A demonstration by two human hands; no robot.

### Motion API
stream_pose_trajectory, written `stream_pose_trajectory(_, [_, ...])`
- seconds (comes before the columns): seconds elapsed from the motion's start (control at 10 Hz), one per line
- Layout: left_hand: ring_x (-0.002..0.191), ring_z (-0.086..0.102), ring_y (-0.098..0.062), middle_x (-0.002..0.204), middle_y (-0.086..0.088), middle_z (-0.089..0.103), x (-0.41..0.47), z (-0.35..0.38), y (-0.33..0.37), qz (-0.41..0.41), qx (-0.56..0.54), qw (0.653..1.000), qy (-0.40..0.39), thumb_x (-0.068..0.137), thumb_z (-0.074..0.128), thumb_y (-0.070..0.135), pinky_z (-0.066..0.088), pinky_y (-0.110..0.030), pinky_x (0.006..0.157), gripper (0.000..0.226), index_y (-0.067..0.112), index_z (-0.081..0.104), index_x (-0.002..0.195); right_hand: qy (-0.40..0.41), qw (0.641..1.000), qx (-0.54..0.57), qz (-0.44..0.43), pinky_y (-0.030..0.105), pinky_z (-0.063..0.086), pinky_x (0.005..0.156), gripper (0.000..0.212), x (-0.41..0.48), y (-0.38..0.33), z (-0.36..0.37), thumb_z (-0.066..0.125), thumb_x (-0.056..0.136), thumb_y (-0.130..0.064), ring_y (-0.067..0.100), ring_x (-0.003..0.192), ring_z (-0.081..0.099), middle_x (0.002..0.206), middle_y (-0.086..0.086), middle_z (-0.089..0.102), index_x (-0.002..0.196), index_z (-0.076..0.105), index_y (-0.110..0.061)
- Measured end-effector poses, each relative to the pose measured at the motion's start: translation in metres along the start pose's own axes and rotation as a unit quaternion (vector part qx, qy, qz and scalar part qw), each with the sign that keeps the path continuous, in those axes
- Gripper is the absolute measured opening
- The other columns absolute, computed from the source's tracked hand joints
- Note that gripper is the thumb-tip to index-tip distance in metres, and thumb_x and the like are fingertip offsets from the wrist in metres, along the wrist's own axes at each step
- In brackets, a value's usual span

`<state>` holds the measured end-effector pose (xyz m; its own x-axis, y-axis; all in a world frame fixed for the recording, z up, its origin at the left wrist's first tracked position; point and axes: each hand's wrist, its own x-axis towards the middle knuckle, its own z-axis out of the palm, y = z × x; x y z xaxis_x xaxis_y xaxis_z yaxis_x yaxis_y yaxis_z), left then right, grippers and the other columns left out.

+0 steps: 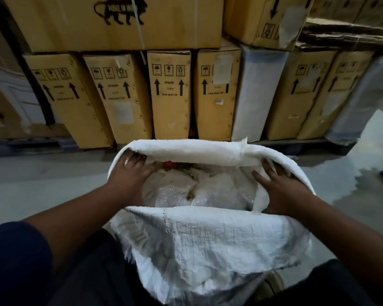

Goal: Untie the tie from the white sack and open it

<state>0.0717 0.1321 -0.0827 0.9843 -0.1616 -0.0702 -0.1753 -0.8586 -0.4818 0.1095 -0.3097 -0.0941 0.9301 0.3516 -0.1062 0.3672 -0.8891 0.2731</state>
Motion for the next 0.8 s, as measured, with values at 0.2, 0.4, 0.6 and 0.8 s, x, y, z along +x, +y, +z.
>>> stream_pose_trajectory(0.2, [0.161,0.008,-0.035,0.174,-0.016,0.009,-0.028,0.006,0.004,0.044,-0.056,0.997,0.015,0.072,0.044,0.093,-0.008,-0.057,0.128,0.122,0.036,-0.008,0.167,0.039,0.998,0.036,-0.014,0.056,-0.001,0.126,0.139,-0.024,-0.014,0.006,0.054,0.054,-0.096,0.035,0.155,-0.026,0.17,0.013,-0.025,0.166,-0.002,-0.034])
stream_pose_trajectory(0.4, [0.146,0.047,-0.018,0.176,0.01,0.013,-0.034,-0.022,0.023,0.019,-0.211,0.975,0.072,0.079,0.048,0.081,0.049,-0.035,0.1,0.111,0.044,-0.013,0.164,0.077,0.993,0.091,0.006,0.052,0.014,0.126,0.12,-0.028,-0.041,-0.011,0.046,0.066,-0.087,0.029,0.161,0.004,0.175,0.004,0.004,0.165,0.008,-0.032])
stream_pose_trajectory(0.6, [0.162,0.012,-0.021,0.177,0.005,-0.005,-0.039,-0.039,0.029,0.037,-0.245,0.958,0.146,0.078,0.044,0.09,0.016,-0.043,0.128,0.115,0.041,-0.014,0.165,0.177,0.972,0.15,-0.035,0.035,0.018,0.124,0.102,-0.037,-0.052,-0.028,0.053,0.081,-0.078,0.023,0.156,0.028,0.169,0.003,0.03,0.163,0.028,-0.024])
stream_pose_trajectory(0.8, [0.164,-0.001,-0.022,0.176,0.004,-0.013,-0.005,-0.063,0.02,-0.01,-0.241,0.948,0.209,0.081,0.033,0.096,0.004,-0.05,0.13,0.114,0.034,-0.006,0.168,0.231,0.964,0.123,-0.048,0.047,0.026,0.126,0.095,-0.011,-0.033,-0.056,0.043,0.091,-0.078,0.023,0.161,0.013,0.174,0.003,0.017,0.166,0.02,-0.024])
